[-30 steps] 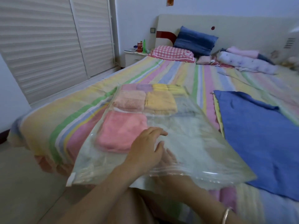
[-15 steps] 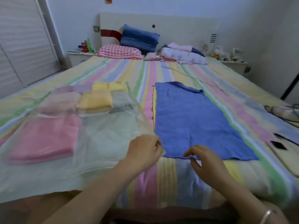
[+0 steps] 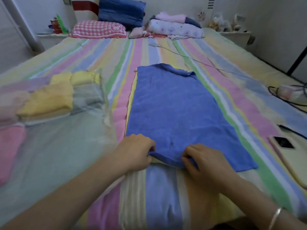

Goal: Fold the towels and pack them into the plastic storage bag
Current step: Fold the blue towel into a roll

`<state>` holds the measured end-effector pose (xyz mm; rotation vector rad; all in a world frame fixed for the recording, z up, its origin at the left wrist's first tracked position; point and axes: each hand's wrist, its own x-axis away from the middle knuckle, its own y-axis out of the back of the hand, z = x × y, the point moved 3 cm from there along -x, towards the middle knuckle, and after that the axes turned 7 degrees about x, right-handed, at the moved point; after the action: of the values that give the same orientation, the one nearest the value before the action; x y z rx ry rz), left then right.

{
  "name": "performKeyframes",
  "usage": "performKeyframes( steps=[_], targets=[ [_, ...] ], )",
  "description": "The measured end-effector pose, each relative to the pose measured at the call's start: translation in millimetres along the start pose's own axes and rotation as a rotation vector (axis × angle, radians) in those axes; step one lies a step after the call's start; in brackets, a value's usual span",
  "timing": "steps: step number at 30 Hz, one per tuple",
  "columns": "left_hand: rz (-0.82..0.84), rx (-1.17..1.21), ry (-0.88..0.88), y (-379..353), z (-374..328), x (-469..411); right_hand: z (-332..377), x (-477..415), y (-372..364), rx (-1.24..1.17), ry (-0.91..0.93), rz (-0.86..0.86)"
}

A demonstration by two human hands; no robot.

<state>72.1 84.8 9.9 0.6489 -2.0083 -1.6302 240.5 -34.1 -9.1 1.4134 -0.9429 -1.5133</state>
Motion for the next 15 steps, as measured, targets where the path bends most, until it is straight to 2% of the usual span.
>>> performKeyframes(
  steps=[3,6,9,11,15],
  targets=[
    [0.098,0.087,0.002,5,10,-2,2,3,2,-0.015,0.050,-0.012],
    [0.180,0.318,0.053,9,26,1,-5,5,-2,-0.024,0.044,-0.004],
    [0.184,0.422,0.076,10,35,4,-16,6,-2,-0.052,-0.001,0.008],
    [0.096,0.389,0.085,9,38,5,-23,9,-2,0.034,0.038,0.009],
    [-0.340,0.367,0.107,19,41,10,-39,18,2,0.081,0.003,0.001]
  ],
)
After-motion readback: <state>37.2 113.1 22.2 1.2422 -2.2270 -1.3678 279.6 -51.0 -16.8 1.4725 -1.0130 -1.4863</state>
